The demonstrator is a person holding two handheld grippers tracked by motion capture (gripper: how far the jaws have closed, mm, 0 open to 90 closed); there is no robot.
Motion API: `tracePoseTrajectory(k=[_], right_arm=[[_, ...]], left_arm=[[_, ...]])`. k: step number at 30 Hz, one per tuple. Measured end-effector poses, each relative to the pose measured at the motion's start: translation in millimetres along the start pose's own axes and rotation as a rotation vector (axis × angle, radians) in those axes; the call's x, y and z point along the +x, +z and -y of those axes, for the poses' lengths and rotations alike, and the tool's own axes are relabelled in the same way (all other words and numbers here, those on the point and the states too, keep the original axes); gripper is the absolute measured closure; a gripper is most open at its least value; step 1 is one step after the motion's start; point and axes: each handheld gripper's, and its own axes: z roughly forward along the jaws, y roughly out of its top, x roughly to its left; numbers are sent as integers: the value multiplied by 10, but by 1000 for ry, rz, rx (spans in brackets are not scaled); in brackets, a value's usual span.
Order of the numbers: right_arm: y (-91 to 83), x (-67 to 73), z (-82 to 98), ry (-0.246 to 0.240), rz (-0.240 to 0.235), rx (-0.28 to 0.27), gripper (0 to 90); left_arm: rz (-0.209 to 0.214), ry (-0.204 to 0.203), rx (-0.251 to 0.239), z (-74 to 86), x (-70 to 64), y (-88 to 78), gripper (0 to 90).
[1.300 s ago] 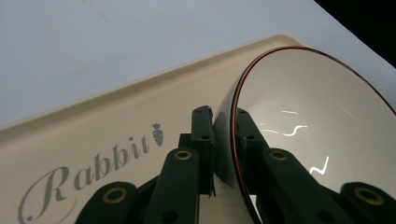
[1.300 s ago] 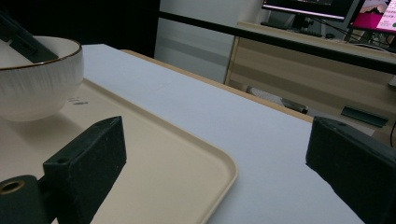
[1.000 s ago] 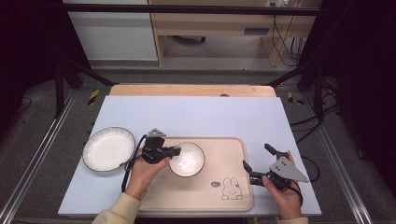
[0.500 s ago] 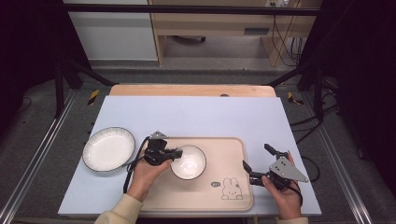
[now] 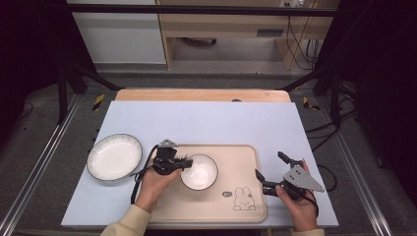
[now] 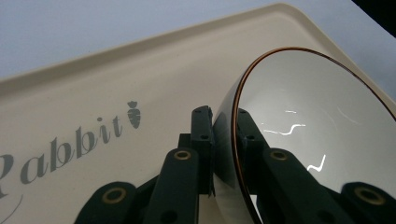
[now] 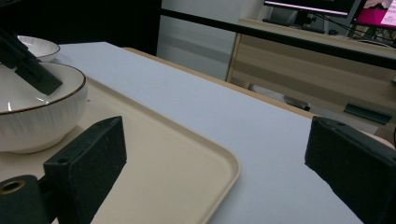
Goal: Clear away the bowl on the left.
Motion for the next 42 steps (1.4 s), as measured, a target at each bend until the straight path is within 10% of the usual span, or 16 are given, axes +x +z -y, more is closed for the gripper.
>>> tracePoseTrajectory(k=[42], right_arm=[[15,15,5,7,-20,10,62]], left_arm=[[18,6,37,-22,31,42,811]])
